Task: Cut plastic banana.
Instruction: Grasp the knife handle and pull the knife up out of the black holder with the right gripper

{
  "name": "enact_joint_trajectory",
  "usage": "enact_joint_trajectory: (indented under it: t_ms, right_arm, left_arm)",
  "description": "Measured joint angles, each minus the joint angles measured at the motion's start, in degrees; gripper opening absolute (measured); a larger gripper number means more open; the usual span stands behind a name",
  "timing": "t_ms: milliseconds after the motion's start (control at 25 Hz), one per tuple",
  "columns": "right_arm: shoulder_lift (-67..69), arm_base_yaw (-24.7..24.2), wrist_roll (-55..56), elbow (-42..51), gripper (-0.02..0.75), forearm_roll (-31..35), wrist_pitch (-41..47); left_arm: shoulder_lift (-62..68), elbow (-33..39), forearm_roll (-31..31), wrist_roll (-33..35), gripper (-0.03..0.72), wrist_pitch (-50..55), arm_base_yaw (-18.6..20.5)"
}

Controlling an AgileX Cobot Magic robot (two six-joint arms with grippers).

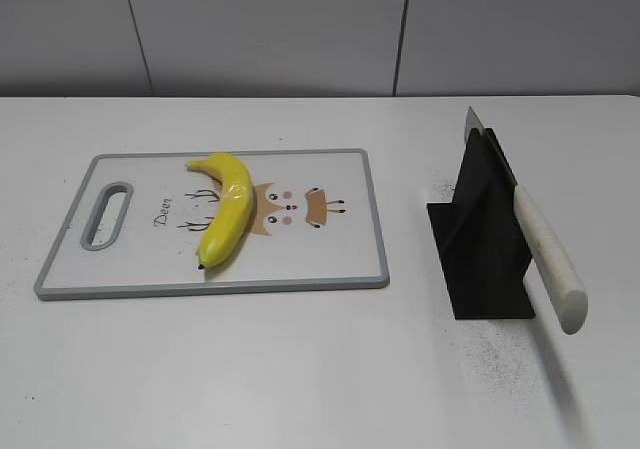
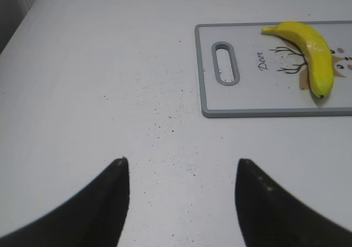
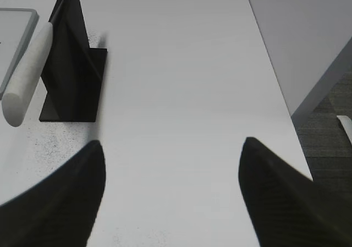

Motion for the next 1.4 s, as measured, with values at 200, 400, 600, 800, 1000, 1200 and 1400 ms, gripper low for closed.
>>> enact_joint_trajectory:
  t_ms: [200,400,600,800,1000,1200,1400]
  right_arm:
    - [0.0,0.0,0.0,0.0,0.571,0.0,0.0]
    - [0.0,0.0,0.0,0.0,0.571,0.0,0.0]
    - [0.0,0.0,0.0,0.0,0.571,0.0,0.0]
    - [0.0,0.0,0.0,0.0,0.571,0.0,0.0]
    - [0.0,0.0,0.0,0.0,0.571,0.0,0.0]
    - [0.0,0.0,0.0,0.0,0.571,0.0,0.0]
    - [0.0,0.0,0.0,0.0,0.571,0.0,0.0]
  left_arm:
    - [0.0,0.0,0.0,0.0,0.573,0.0,0.0]
    - [0.0,0.0,0.0,0.0,0.573,0.0,0.0]
    - [0.0,0.0,0.0,0.0,0.567,0.0,0.0]
    - [0.0,0.0,0.0,0.0,0.563,0.0,0.0]
    - [0.0,0.0,0.0,0.0,0.561,0.0,0.0]
    - [0.0,0.0,0.0,0.0,0.561,0.0,0.0]
    - [0.0,0.0,0.0,0.0,0.561,0.0,0.0]
